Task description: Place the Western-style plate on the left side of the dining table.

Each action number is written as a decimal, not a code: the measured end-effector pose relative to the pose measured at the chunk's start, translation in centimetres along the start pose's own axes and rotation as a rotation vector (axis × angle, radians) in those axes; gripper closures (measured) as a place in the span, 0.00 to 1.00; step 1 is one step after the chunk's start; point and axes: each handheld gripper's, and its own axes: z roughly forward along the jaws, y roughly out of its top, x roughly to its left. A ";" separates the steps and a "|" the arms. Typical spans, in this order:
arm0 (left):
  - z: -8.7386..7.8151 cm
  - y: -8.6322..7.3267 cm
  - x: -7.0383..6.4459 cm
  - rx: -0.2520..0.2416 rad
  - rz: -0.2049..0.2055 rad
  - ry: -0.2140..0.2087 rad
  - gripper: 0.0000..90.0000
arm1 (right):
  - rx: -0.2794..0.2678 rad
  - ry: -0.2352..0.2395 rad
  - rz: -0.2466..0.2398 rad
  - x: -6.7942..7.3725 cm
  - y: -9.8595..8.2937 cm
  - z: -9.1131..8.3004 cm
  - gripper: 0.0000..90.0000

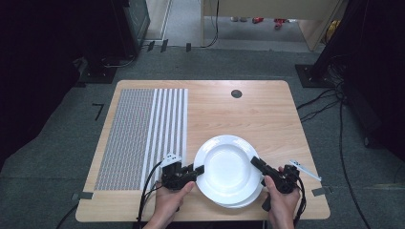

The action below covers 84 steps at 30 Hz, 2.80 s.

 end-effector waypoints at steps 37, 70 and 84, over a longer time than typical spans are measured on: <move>-8.2 5.5 5.6 -0.152 -0.106 0.060 0.79 | 0.039 0.102 0.010 8.0 1.4 8.6 0.90; -12.0 6.6 13.9 -0.249 -0.301 0.098 0.81 | 0.135 0.151 0.036 11.9 0.5 19.0 0.91; -12.4 7.0 17.6 -0.260 -0.380 0.116 0.82 | 0.176 0.138 0.048 12.5 -0.2 23.3 0.91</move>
